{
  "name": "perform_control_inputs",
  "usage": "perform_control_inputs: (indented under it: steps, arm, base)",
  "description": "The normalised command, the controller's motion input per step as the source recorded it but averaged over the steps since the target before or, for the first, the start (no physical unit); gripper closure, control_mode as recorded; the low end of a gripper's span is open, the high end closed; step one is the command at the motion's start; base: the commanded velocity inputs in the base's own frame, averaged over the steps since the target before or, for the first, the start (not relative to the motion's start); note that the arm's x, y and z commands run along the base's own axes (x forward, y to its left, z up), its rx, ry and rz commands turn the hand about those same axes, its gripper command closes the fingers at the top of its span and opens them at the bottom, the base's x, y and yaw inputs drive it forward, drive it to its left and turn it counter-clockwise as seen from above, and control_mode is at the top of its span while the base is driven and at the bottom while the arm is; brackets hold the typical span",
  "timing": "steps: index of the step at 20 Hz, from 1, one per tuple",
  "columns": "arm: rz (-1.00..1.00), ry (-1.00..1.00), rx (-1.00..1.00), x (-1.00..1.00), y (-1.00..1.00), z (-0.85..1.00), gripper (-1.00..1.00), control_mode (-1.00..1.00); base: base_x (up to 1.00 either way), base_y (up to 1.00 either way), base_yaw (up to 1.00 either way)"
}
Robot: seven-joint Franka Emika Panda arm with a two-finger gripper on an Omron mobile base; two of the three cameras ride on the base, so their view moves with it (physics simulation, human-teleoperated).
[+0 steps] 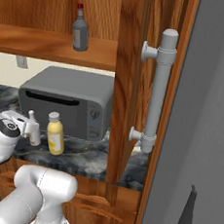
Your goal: Sort all alcoholic drinks to one cabinet, and non-alcoholic drinks to the other.
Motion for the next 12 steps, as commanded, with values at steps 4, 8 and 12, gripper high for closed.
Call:
perform_control_inputs:
  steps: [4, 8, 12]
  arm:
    - [0.04, 0.0, 0.0, 0.09, -0.09, -0.01, -1.0, -1.0]
    - [0.02, 0.0, 0.0, 0.19, 0.0, 0.0, -1.0, -1.0]
    - [0.02, 0.01, 0.0, 0.15, 0.0, 0.0, -1.0, -1.0]
  base:
    - [0.0, 0.0, 0.0]
    - [0.0, 0.0, 0.0]
    - [0.0, 0.0, 0.0]
